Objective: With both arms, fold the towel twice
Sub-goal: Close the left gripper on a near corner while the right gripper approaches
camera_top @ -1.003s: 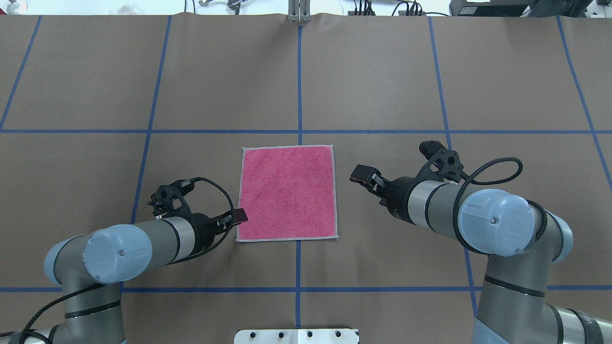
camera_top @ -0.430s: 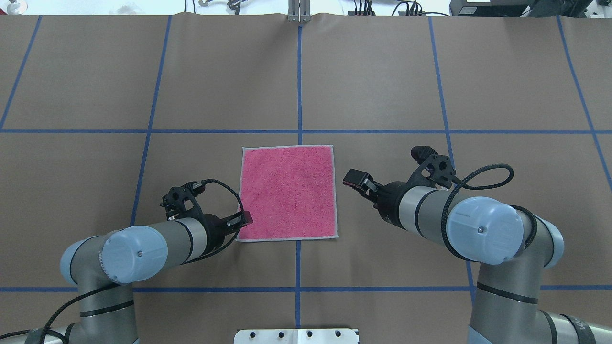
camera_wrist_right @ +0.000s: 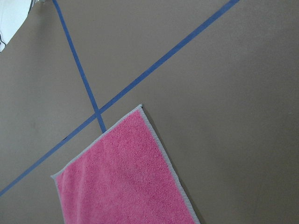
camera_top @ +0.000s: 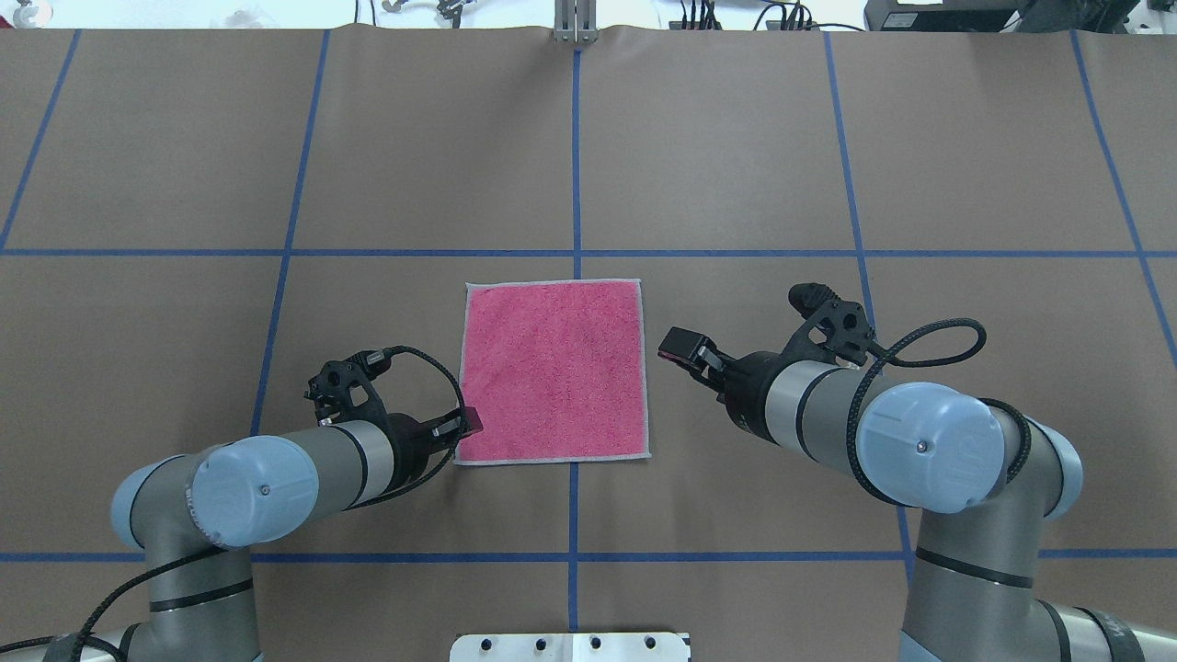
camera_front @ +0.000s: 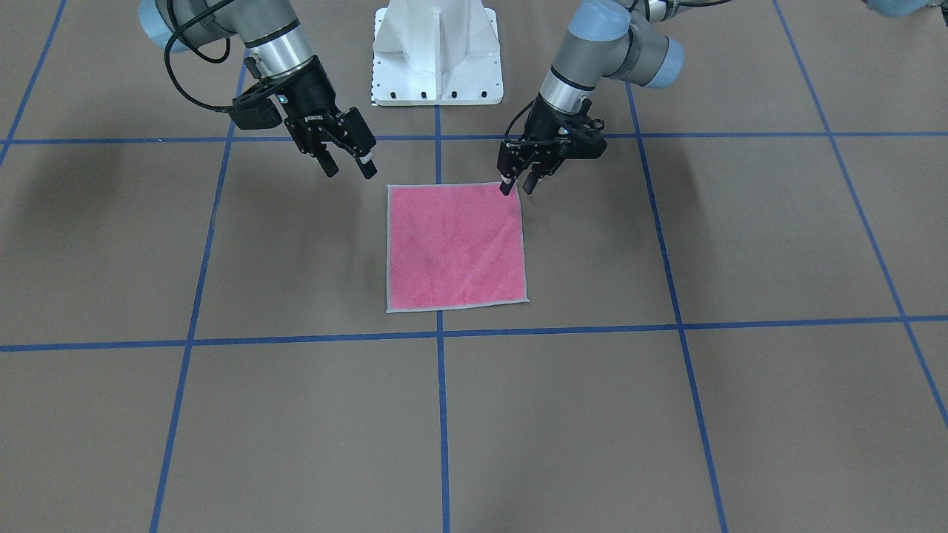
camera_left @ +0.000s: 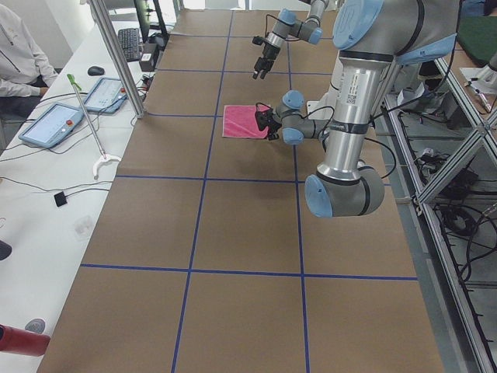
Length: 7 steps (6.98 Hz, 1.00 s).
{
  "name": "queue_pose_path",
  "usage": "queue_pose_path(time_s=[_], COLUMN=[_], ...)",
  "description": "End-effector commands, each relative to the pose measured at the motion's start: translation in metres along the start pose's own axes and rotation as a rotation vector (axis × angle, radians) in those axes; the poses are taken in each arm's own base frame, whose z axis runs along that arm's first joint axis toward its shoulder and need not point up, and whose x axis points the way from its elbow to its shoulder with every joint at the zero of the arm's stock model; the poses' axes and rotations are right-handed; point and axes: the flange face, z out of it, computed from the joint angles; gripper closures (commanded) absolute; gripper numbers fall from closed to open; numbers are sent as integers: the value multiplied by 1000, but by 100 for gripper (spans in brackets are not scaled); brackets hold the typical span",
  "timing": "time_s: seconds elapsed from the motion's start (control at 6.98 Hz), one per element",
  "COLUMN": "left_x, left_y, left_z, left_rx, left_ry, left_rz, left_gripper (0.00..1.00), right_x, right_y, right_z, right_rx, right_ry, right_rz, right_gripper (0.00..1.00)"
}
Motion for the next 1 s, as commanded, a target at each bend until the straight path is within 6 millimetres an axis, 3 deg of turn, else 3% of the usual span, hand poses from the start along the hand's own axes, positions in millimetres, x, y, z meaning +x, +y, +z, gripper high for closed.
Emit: queue_pose_path(time_s=[0.0, 0.29, 0.86], left_x=[-2, -3, -6], left_y=[6, 12, 19], left_z=[1, 3, 5], left_rx=[-8, -18, -28], left_ry=[-4, -7, -13], left_rz=[1, -7, -4], left_gripper=[42, 52, 56], right_x=[0, 1, 1], right_y=[0, 1, 1], right_z=[0, 1, 1], right_rx=[1, 1, 3], right_ry=[0, 2, 1], right_rz=[0, -2, -2], right_gripper=[5, 5, 5])
